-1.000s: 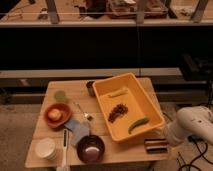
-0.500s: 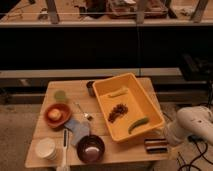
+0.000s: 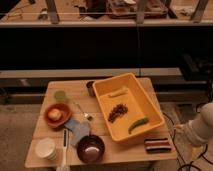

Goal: Place banana in plastic cup

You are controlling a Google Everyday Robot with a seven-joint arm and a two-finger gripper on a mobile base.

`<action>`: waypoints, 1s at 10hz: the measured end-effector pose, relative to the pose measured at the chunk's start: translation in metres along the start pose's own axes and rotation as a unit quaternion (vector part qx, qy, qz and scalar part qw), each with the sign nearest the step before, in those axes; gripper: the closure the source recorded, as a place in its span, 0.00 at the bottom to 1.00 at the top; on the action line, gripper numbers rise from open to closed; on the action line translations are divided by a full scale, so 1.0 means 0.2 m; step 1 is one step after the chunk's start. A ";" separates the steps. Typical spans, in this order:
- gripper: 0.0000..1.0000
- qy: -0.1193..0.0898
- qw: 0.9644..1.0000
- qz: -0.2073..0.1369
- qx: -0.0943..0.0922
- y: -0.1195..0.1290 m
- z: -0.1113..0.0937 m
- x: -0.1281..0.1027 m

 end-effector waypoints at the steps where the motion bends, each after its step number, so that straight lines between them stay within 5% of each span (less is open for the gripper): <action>1: 0.20 0.001 1.000 -0.013 0.011 -0.07 -0.05 -0.02; 7: 0.20 0.024 0.989 -0.119 0.083 -0.63 -0.24 -0.51; 10: 0.20 0.017 0.984 -0.138 0.110 -0.97 -0.21 -0.61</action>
